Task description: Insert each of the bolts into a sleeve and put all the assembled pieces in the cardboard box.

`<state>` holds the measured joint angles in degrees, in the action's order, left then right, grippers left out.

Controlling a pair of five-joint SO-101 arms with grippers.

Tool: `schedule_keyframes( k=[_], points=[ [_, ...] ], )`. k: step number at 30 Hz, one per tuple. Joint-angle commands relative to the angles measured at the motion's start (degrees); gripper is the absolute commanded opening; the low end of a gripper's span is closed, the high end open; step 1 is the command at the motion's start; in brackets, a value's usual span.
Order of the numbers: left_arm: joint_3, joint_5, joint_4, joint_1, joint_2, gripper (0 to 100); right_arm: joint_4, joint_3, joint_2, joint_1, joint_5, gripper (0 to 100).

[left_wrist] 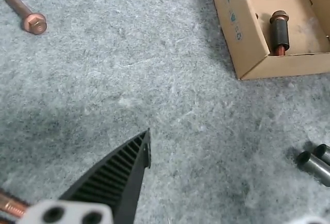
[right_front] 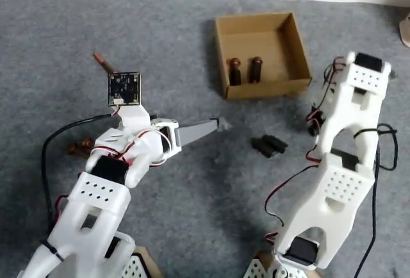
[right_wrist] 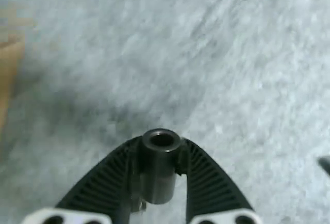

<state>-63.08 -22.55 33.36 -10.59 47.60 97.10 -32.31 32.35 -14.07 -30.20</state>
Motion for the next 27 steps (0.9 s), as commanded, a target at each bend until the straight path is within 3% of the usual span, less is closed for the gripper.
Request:
schedule_keyframes(
  k=[1, 9, 16, 24, 27],
  points=[
    [0.66, 0.18, -1.14, 0.13, 0.84, 54, 3.74, -3.91, -9.27, 4.18, -0.09, 0.5],
    [1.98, 0.0, -1.05, 1.19, 1.19, 54, 3.65, 2.07, -18.15, 10.95, 4.75, 0.5],
    [-3.91, -0.09, -1.05, 8.57, 1.45, 54, 1.54, 10.42, -21.85, 18.68, 13.27, 0.5],
    [-3.82, -2.64, -0.53, 17.8, 1.01, 54, -15.69, 23.69, -31.43, 24.04, 16.0, 0.5],
    [0.31, -3.43, 4.48, 19.74, 0.84, 54, -22.29, 31.78, -37.14, 25.71, 15.74, 0.5]
  ],
)
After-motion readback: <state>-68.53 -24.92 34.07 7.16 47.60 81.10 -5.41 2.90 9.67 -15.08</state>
